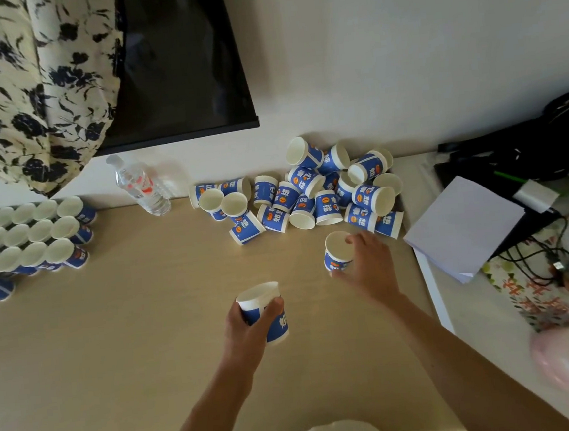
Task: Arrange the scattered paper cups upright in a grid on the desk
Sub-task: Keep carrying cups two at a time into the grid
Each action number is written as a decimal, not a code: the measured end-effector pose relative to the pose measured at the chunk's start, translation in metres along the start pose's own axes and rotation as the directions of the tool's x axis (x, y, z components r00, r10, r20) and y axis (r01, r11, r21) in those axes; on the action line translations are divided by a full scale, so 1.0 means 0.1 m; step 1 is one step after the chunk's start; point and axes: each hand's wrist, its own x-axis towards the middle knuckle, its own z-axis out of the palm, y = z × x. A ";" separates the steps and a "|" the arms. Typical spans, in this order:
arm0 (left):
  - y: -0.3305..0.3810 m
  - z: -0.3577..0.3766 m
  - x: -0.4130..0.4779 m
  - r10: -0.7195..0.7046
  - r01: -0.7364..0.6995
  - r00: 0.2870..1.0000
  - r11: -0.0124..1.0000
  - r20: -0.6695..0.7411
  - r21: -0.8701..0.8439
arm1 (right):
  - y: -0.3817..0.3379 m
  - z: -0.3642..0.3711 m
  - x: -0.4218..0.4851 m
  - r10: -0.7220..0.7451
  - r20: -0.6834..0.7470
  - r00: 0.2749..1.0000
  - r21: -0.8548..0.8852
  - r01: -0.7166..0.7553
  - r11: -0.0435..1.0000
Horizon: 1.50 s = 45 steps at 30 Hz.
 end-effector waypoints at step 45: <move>-0.56 -4.09 -1.12 0.289 -0.355 0.793 0.935 -0.536 -0.021 | -4.50 1.06 -2.02 -0.021 0.258 0.966 0.858 -0.219 0.465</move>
